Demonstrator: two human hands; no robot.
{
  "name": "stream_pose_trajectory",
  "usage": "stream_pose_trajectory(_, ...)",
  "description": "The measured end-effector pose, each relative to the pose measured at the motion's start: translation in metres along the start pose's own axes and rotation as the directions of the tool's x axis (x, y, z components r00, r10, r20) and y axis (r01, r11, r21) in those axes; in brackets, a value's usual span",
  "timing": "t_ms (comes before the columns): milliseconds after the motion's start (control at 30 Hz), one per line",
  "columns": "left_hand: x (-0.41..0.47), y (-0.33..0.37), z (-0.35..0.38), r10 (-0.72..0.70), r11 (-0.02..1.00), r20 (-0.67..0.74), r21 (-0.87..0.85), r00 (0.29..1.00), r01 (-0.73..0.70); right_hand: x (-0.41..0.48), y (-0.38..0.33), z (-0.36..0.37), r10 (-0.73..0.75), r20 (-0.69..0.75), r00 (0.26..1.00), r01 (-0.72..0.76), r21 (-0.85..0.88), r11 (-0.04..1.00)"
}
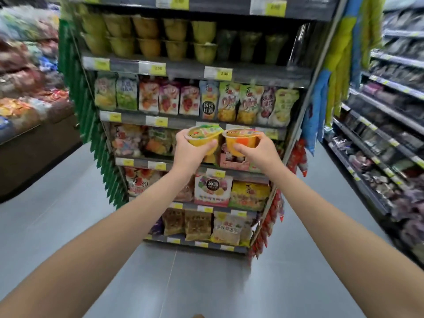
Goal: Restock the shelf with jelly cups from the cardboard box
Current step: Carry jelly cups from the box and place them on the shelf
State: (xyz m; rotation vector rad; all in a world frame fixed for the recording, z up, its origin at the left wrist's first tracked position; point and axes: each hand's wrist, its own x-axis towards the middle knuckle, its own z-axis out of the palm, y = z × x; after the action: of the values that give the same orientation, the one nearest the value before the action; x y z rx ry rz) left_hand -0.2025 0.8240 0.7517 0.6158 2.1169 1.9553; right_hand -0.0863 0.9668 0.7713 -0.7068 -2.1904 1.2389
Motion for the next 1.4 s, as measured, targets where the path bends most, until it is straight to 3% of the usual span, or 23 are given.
stream_pose_trajectory(233,0.103,0.057,0.043,0.234,0.972,0.034,0.012,0.972,-0.235,0.097,-0.027,-0.028,-0.087,-0.164,0.983,0.096,0.043,0.995)
stream_pose_trajectory(433,0.178,0.094,0.067,0.345,0.938,0.062,0.004,0.937,-0.346,0.167,-0.041,-0.037,-0.097,-0.309,0.946,0.151,0.154,0.977)
stream_pose_trajectory(767,0.247,0.124,0.109,0.38,0.922,0.074,0.053,0.922,-0.384,0.233,-0.059,-0.057,-0.15,-0.486,0.861,0.239,0.128,0.962)
stream_pose_trajectory(900,0.266,0.13,0.12,0.331,0.939,0.076,0.07,0.941,-0.336,0.251,-0.057,-0.065,-0.161,-0.494,0.855,0.243,0.106,0.964)
stream_pose_trajectory(1067,0.279,0.135,0.132,0.332,0.923,0.069,0.18,0.941,-0.339,0.271,-0.058,-0.066,-0.066,-0.512,0.857,0.257,0.314,0.914)
stream_pose_trajectory(1400,0.29,0.131,0.14,0.408,0.799,0.085,0.448,0.909,-0.4,0.311,-0.068,-0.065,-0.093,-0.386,0.918,0.237,0.345,0.908)
